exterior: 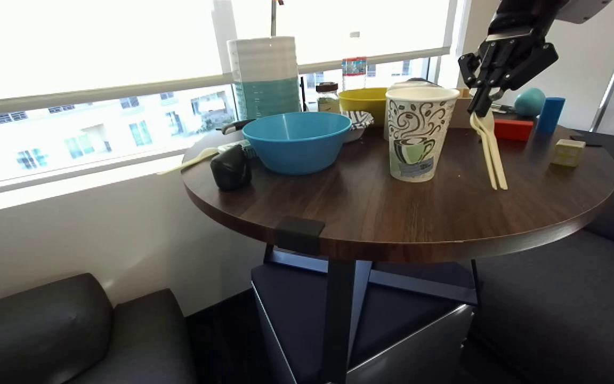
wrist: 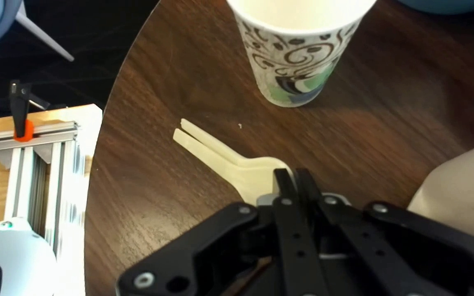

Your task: Remove the folk and spoon from the coffee cup

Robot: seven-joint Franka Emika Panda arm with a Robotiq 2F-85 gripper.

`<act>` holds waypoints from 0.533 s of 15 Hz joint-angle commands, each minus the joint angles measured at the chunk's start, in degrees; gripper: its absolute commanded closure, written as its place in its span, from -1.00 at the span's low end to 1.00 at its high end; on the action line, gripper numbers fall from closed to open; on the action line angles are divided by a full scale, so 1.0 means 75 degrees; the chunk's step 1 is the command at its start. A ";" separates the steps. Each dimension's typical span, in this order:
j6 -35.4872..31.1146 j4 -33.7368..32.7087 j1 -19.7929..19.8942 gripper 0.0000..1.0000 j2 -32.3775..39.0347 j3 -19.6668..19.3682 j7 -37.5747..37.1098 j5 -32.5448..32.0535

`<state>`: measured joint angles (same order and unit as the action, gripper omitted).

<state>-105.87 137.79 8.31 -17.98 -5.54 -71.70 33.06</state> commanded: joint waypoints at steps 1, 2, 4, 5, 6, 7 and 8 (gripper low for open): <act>-0.0469 0.0338 0.0059 0.97 -0.0136 0.0071 0.0036 0.0228; -0.0485 0.0347 0.0063 0.97 -0.0113 0.0069 0.0044 0.0173; -0.0493 0.0396 0.0058 0.97 -0.0110 0.0059 0.0044 0.0192; -0.0489 0.0409 0.0064 0.97 -0.0109 0.0066 0.0016 0.0151; -0.0485 0.0409 0.0068 0.60 -0.0105 0.0072 0.0003 0.0116; -0.0468 0.0412 0.0065 0.33 -0.0118 0.0065 0.0033 0.0120; -0.0496 0.0427 0.0065 0.23 -0.0155 0.0077 0.0024 0.0101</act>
<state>-107.93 139.54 8.37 -17.97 -5.53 -71.69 33.60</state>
